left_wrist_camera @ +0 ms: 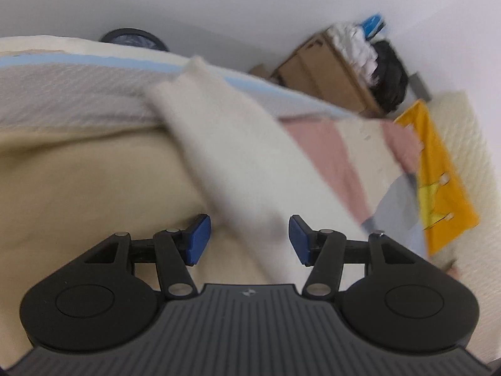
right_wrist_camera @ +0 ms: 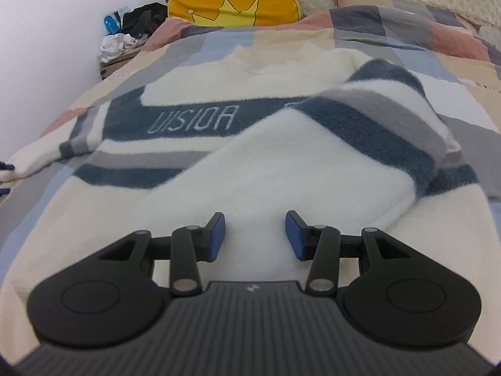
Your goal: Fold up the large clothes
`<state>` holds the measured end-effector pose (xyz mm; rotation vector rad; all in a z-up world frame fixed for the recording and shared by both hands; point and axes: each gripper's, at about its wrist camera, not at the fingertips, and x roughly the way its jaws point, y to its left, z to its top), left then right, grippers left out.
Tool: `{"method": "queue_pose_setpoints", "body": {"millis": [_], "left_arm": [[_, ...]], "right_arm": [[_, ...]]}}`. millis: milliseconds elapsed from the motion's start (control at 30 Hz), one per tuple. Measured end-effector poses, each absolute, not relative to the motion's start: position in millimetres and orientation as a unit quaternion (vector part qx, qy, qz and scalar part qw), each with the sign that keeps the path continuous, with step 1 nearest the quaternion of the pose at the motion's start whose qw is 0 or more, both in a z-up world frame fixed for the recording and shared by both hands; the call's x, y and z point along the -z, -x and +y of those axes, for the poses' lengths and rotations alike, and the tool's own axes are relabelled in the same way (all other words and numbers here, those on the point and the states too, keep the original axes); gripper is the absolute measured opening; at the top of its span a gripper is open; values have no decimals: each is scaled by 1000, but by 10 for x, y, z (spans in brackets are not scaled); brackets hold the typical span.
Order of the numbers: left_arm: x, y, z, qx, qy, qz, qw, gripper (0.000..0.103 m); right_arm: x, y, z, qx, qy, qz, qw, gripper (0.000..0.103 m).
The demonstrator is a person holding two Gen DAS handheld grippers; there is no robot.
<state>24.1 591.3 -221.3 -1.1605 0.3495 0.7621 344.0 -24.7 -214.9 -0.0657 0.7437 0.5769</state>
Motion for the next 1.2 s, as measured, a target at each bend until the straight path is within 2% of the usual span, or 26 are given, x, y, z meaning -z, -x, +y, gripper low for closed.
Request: {"method": "queue_pose_setpoints", "body": {"millis": [167,300,333,400,467,500,667,867,1033,1200], "left_arm": [[2310,-322,6254,-355,549,136,744,61],[2217,-483,6370,-397,515,139,747,57],[2197,-513,6389,-411,507,139,745,54],[2200,-614,6480,-442,486,157,738,32],[2172,-675,6537,-453,469,169,739,20],[2138,-667,6549,-452,465,164,743,17],[1714,-841,6447,-467,403,187,765,14],[783,-1226,6031,-450,306,185,818,14],[-47,-1589,5409,-408,247,153,865,14],[-683,-1955,4670,-309,230,132,913,14]], "right_arm": [[2195,-3466,-206,-271,36,354,894,47],[2211,-3489,-142,-265,46,350,897,47],[2214,-3487,-125,-263,50,349,898,47],[2215,-3484,-104,-262,57,347,899,48],[2212,-3488,-99,-260,56,348,899,48],[2209,-3497,-103,-259,55,348,899,48],[2203,-3486,-82,-258,66,347,899,48],[2159,-3529,-153,-261,38,354,897,48],[2094,-3478,-238,-278,15,351,894,47],[1937,-3465,-337,-287,-25,339,896,47]]}}
